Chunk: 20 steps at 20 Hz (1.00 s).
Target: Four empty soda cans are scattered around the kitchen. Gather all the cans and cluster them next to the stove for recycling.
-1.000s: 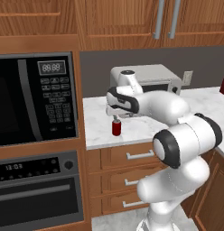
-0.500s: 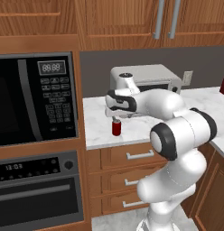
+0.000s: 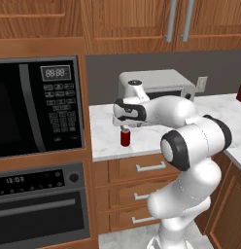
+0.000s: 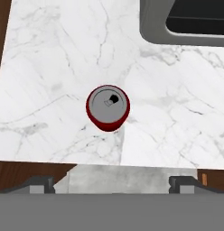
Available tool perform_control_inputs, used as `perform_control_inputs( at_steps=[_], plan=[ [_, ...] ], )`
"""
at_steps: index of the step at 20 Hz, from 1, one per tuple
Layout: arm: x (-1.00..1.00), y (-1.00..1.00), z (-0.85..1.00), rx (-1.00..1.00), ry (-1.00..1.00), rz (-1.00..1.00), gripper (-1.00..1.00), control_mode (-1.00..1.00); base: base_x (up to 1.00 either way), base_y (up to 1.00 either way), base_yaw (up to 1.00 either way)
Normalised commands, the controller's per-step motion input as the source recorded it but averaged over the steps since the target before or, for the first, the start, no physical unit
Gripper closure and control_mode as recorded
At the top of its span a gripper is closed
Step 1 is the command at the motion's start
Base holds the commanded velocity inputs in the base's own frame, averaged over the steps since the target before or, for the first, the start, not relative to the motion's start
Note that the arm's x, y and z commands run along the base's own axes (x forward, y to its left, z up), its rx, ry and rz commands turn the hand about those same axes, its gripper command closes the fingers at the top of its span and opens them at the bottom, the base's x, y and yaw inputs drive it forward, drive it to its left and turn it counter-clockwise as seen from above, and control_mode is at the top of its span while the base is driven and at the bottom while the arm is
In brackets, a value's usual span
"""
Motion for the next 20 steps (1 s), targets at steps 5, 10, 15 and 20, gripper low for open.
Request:
perform_control_inputs(
  at_steps=[5,10,15,20],
  plan=[
    [0.11,0.00,-0.06,0.00,-0.01,-0.01,-1.00,-1.00,0.00,0.00,0.00],
    [0.14,0.01,-0.12,0.00,0.00,-0.01,-1.00,-1.00,0.00,0.00,0.00],
    [0.15,0.04,-0.13,0.00,0.00,-0.01,-1.00,-1.00,0.00,0.00,0.00],
    [0.13,0.04,-0.10,0.00,0.00,-0.01,-1.00,-1.00,0.00,0.00,0.00]
  ],
)
